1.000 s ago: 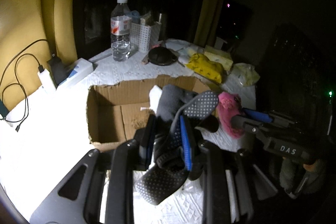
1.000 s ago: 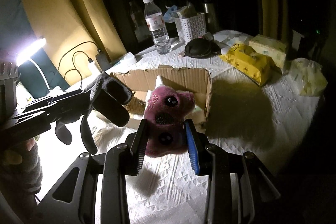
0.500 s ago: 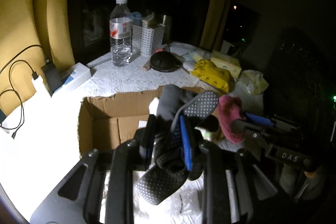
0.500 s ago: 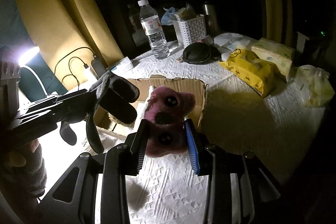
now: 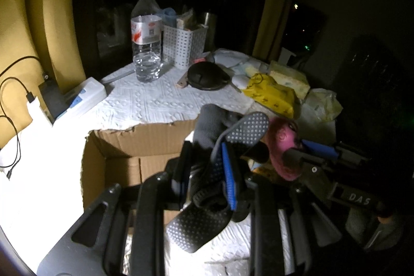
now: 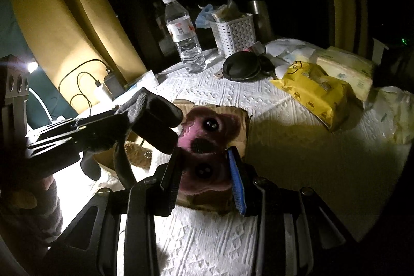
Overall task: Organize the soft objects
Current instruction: 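Carry the pink plush and gray glove into the cardboard box with both grippers, then open both grippers to release the plush and glove in the box, withdraw, then grasp the cotton swab bag with the left gripper while the right gripper grasps bubble wrap, then carry the bubble wrap into the box and release it with the right gripper, then lower the cotton swab bag into the box and open the left gripper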
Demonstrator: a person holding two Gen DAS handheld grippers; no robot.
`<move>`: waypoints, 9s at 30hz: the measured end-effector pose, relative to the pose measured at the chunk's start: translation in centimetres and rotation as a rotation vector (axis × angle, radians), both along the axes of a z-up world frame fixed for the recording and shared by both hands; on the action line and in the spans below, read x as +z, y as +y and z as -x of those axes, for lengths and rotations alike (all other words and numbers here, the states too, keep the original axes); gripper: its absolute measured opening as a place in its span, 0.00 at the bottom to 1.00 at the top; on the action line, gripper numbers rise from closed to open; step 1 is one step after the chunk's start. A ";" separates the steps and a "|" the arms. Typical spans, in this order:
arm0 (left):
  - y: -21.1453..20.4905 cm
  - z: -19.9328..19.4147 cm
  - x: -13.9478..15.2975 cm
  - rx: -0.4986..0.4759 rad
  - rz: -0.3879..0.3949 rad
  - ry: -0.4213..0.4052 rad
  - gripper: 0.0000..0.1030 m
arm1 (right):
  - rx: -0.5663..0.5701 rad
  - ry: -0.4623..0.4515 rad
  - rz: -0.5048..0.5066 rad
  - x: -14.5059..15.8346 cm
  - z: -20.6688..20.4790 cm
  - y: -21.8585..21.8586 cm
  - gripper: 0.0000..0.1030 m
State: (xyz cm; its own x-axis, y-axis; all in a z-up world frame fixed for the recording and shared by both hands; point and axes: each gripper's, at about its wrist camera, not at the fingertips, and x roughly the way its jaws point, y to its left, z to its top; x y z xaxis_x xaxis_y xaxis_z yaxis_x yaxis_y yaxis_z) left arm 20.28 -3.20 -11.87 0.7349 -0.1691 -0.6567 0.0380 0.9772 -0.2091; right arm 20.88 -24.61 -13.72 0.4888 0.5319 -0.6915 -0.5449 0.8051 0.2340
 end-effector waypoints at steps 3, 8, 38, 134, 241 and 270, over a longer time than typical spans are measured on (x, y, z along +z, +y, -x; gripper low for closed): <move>-0.2 -0.6 -0.5 0.003 -0.006 0.006 0.23 | 0.003 0.004 -0.005 -0.2 -0.6 0.3 0.36; -0.6 -1.5 -1.5 0.012 -0.011 0.024 0.23 | 0.010 0.013 -0.006 -0.8 -1.6 0.8 0.36; -1.6 -3.3 -4.4 -0.001 -0.012 0.114 0.54 | -0.011 0.016 0.029 -2.1 -2.6 1.3 0.42; 6.8 9.9 -10.4 0.128 -0.064 0.225 0.70 | 0.037 0.146 0.095 -6.9 11.7 6.7 0.58; 13.4 6.9 -3.1 0.236 -0.078 0.065 0.47 | 0.244 0.036 0.092 -1.5 2.9 17.9 0.57; 5.8 1.0 -2.8 0.139 -0.107 0.066 0.47 | 0.122 0.017 0.058 -0.7 0.2 8.8 0.57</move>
